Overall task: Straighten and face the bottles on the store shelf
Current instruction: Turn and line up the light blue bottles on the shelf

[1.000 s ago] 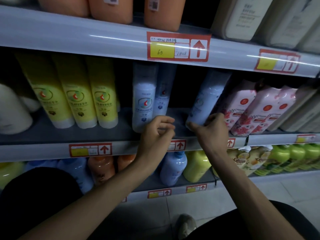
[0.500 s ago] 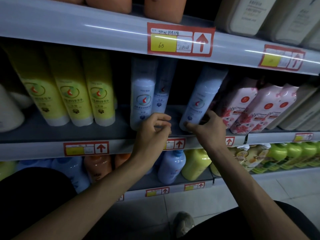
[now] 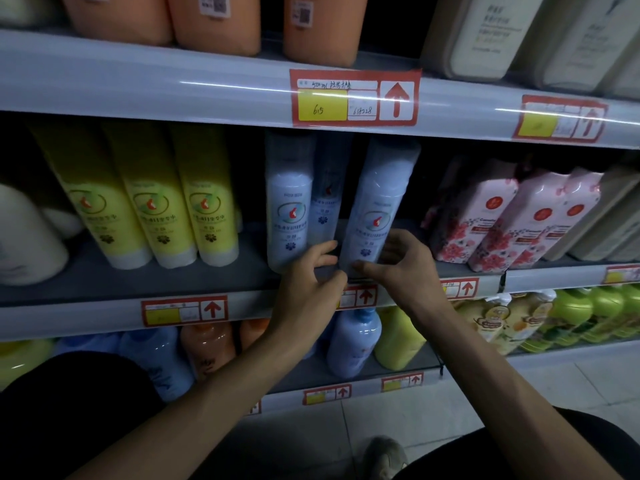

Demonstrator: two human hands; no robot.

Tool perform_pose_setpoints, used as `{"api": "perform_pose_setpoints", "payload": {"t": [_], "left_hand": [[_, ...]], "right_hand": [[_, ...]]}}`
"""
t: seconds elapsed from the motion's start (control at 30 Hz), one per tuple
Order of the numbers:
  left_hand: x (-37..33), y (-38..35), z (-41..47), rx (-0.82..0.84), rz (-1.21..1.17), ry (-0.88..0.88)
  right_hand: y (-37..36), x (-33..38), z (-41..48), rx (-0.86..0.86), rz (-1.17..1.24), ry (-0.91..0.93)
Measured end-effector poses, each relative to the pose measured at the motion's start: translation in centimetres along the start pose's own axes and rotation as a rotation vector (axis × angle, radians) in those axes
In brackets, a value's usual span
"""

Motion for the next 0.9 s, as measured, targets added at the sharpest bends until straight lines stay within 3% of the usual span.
{"api": "perform_pose_setpoints", "payload": {"t": [0.57,0.9], "left_hand": [[1.6,0.3,0.1,0.036,0.016,0.040],[1.0,0.0,-0.6,0.118,0.069,-0.039]], "right_hand": [[-0.7,1.0,-0.5,0.006,-0.133,0.078],[-1.0,1.2,-0.4,-0.024,-0.175,0.097]]}}
Point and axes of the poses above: each hand's wrist, its own z-axis towards the middle knuckle, its own y-axis out of the back of the hand, x = y × z, the point moved 6 cm from there along z, towards the middle knuckle, and after that the axes turned 4 degrees about z, right-handed, at the moved point
